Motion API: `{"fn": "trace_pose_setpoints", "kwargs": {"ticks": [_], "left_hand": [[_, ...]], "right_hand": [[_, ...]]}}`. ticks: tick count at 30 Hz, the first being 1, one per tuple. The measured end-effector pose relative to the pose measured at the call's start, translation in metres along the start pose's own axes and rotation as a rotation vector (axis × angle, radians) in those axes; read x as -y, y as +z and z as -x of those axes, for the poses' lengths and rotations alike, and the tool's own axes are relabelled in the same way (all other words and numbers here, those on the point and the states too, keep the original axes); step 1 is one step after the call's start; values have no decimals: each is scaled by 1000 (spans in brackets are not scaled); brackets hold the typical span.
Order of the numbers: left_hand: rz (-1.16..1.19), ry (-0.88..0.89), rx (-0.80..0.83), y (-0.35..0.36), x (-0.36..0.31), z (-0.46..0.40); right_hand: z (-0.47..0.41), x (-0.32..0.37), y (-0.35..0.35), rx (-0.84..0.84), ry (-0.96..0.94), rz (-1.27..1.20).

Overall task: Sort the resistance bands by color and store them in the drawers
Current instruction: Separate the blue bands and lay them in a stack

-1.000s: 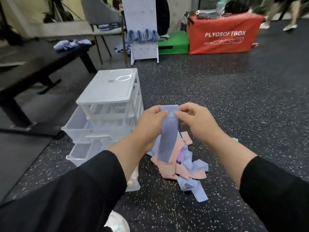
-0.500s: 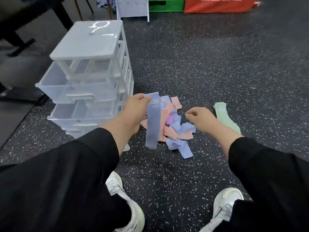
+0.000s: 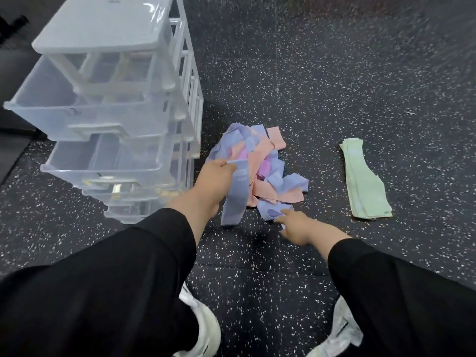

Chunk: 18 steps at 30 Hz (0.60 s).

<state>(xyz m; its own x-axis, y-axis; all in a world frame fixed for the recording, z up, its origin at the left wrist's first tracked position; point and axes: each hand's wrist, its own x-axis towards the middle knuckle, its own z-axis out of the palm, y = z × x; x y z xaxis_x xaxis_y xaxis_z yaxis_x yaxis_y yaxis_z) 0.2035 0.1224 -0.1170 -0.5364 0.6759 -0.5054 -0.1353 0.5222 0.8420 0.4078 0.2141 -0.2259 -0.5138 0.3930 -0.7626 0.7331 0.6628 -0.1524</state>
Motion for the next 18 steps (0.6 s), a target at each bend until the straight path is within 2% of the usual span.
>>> {"fn": "trace_pose_setpoints", "kwargs": {"ticks": [2,7,12,18], "left_hand": [[-22,-4,5,0,2,-5],[-24,9,-4,2,17,-27],[6,-23,13,8,26,-36],[43,-37,17,10,32,-47]], "right_hand": [[-9,2,5,2,41,-38],[-24,6,-4,-221,208,-336],[-51,-5,-3,-113,228,-328],[-62,3,7,-10,231,-155]]}}
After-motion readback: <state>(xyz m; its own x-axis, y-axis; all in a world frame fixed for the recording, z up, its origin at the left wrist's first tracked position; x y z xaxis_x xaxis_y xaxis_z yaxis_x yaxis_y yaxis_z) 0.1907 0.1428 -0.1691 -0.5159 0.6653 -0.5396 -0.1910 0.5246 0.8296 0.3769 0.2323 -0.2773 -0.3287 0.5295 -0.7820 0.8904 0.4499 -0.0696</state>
